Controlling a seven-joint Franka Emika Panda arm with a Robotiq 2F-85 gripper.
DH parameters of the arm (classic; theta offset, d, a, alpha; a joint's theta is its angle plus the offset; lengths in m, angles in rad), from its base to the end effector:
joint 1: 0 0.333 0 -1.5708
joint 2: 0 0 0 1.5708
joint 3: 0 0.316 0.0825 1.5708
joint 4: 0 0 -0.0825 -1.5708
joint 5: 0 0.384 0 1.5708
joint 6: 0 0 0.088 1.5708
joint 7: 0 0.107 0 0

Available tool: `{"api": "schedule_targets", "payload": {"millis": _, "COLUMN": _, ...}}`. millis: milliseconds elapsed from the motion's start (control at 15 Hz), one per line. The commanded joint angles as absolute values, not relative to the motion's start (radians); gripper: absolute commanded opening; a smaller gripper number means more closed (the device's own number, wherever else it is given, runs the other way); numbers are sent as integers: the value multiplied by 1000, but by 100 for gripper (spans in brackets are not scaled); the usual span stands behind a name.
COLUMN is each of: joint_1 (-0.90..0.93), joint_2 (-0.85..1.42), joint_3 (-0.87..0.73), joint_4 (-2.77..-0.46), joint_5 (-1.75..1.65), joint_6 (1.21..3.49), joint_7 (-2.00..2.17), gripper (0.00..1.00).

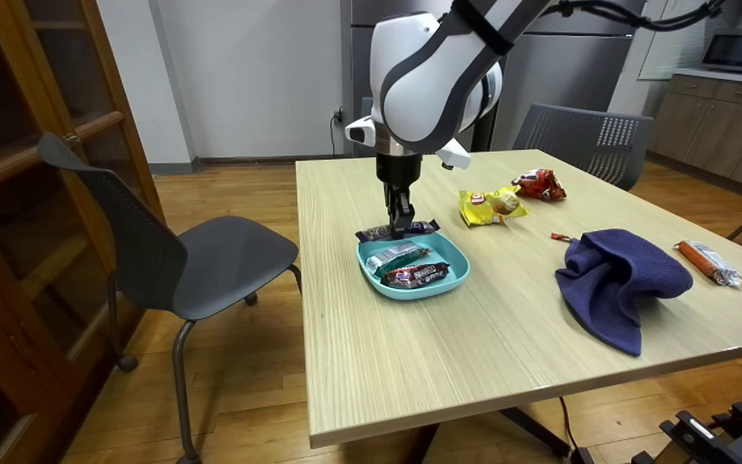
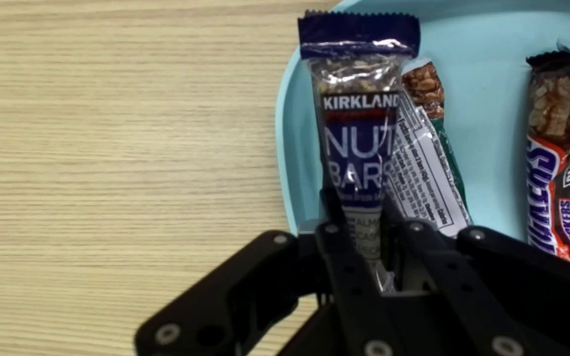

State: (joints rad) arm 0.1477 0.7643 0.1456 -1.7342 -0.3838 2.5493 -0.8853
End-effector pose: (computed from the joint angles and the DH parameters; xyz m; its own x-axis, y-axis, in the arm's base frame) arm 0.6409 0.1902 0.1482 0.1268 0.9895 -0.0700 0.9854 -0.1176 0.1228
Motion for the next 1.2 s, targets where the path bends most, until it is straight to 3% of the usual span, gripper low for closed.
{"api": "schedule_targets", "payload": {"millis": 0, "joint_1": 158, "joint_2": 780, "joint_3": 147, "joint_4": -1694, "joint_5": -389, "joint_6": 2515, "joint_7": -893, "gripper": 44}}
{"api": "schedule_targets", "payload": {"millis": 533, "joint_1": 156, "joint_2": 743, "joint_3": 145, "joint_4": -1734, "joint_5": -388, "joint_6": 2523, "joint_7": -882, "gripper": 99}}
{"api": "schedule_targets", "payload": {"millis": 1133, "joint_1": 151, "joint_2": 570, "joint_3": 44, "joint_4": -1857, "joint_5": -374, "joint_6": 2481, "joint_7": -549, "gripper": 100}}
